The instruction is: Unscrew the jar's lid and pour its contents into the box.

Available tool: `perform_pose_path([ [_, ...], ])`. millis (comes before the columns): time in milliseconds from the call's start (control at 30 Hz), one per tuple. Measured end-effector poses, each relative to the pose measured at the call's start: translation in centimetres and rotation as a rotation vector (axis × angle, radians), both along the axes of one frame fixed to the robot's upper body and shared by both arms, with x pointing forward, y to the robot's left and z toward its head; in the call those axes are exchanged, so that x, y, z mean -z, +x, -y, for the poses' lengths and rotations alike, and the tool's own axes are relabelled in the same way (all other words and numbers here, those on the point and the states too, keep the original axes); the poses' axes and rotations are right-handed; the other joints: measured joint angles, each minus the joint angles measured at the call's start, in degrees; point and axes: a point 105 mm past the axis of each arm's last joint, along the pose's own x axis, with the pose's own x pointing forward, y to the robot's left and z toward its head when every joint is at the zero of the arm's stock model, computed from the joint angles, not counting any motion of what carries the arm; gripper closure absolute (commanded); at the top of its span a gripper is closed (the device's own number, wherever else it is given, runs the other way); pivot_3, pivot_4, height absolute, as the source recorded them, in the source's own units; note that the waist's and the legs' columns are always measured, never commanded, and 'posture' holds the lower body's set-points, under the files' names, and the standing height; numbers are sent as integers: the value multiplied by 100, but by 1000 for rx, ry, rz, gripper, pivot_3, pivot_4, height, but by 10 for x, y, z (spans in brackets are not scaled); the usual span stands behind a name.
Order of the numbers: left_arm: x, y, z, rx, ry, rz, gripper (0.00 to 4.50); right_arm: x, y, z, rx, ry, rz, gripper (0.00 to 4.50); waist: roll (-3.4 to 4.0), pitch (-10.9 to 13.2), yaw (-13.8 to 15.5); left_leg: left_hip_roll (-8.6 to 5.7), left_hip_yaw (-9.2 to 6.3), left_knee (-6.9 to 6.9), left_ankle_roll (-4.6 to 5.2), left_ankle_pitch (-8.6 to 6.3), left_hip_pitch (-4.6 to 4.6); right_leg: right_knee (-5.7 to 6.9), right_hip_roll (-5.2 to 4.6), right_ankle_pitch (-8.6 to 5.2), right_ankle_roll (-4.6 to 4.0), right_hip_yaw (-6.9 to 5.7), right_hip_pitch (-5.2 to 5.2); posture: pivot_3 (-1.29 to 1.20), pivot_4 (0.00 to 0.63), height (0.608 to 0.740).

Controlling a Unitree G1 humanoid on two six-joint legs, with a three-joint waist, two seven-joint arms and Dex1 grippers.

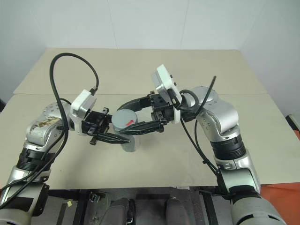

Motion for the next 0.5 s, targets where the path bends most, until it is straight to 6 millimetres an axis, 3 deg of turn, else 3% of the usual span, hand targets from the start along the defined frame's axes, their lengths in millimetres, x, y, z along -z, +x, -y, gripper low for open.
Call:
perform_pose_path([
  [300,1,1,0,8,1,-3,2538,1,2,-1,-31,11,-4,1697,0,0,3,0,-3,1,0,0,0,14,-1,0,0,0,-1,0,150,740],
  [333,1,1,0,7,1,-2,2538,1,2,-2,-27,12,-2,980,0,0,3,0,-3,1,0,0,0,15,-1,0,0,0,-1,0,150,740],
  [433,-1,2,1,-2,-4,10,2538,1,2,-7,-19,25,-6,173,0,0,-1,0,-7,1,0,0,0,16,-1,0,0,0,-3,0,150,740],
  [500,-1,4,1,-23,-8,14,2538,0,2,-8,-9,29,2,35,0,0,5,0,-10,1,0,0,0,17,-1,0,0,0,-2,0,150,740],
])
